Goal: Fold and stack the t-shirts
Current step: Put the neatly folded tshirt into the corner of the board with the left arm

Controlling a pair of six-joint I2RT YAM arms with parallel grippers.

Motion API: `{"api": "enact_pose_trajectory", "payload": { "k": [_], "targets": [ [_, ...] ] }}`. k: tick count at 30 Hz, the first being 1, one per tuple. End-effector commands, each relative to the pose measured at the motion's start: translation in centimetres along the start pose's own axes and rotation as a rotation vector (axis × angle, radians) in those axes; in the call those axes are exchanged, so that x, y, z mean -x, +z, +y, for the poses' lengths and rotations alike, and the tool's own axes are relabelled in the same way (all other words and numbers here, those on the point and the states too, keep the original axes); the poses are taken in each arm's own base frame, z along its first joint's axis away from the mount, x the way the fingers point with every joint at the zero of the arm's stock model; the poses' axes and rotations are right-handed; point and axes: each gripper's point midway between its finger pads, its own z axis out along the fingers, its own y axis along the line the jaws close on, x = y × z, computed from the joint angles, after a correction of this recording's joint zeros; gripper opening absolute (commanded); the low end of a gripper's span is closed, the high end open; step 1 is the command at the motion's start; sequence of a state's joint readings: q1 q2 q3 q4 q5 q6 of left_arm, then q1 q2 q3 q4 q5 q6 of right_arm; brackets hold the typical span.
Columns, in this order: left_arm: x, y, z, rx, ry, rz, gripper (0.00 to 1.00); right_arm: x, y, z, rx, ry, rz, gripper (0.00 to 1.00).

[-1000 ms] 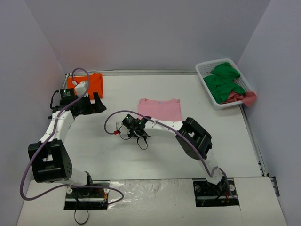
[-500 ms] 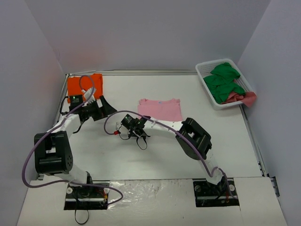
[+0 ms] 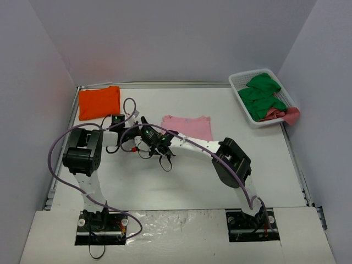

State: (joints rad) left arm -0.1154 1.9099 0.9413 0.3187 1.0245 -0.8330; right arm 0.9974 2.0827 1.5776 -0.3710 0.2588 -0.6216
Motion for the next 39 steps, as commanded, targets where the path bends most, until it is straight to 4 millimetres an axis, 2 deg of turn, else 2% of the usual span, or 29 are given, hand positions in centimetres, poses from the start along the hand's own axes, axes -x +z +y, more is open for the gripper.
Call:
{"api": "enact_pose_trajectory", "payload": {
  "k": [1,3,7,17,24,25,26,27,28,31,32,35,39],
  "targets": [
    [1.7,0.9,-2.6,-0.086,0.023,-0.023,0.94,0.5,-3.1,-2.0,-0.050,0.000,-0.013,0.00],
    [1.6,1.7,-2.1,-0.089,0.003,-0.013,0.94,0.6,-3.1,-2.1,-0.053,-0.001,-0.011,0.00],
    [1.8,3.0,-2.6,-0.105,-0.016,-0.016,0.94,0.6,-2.9,-2.0,-0.051,-0.007,-0.001,0.00],
    [-0.8,6.0,-2.6,-0.090,-0.046,0.075,0.94,0.6,-2.7,-2.0,-0.050,-0.014,0.009,0.00],
    [-1.5,7.4,-3.2,-0.127,-0.028,0.121,0.95,0.5,-2.5,-1.8,-0.043,-0.016,0.014,0.00],
    [-1.5,7.8,-3.1,-0.131,-0.029,0.134,0.99,0.5,-2.5,-1.9,-0.042,-0.014,0.013,0.00],
    [-1.6,7.9,-3.2,-0.136,-0.029,0.142,0.79,0.6,-2.5,-1.8,-0.040,-0.016,0.013,0.00],
    [-1.6,8.0,-3.0,-0.138,-0.032,0.150,0.69,0.5,-2.5,-1.7,-0.036,-0.017,0.015,0.00],
    [-1.4,8.1,-3.2,-0.142,-0.026,0.147,0.52,0.4,-2.5,-1.7,-0.037,-0.018,0.017,0.00],
    [-1.3,8.2,-3.1,-0.147,-0.022,0.153,0.25,0.3,-2.6,-1.6,-0.030,-0.022,0.020,0.00],
    [-1.2,8.3,-3.2,-0.145,-0.019,0.154,0.10,0.3,-2.6,-1.4,-0.024,-0.022,0.017,0.00],
    [-0.7,8.3,-3.3,-0.137,-0.006,0.151,0.03,0.5,-2.8,-1.2,-0.018,-0.025,0.010,0.00],
    [-0.5,8.3,-3.5,-0.130,0.023,0.153,0.02,0.6,-3.2,-0.4,0.009,-0.039,0.003,0.00]
  ]
}}
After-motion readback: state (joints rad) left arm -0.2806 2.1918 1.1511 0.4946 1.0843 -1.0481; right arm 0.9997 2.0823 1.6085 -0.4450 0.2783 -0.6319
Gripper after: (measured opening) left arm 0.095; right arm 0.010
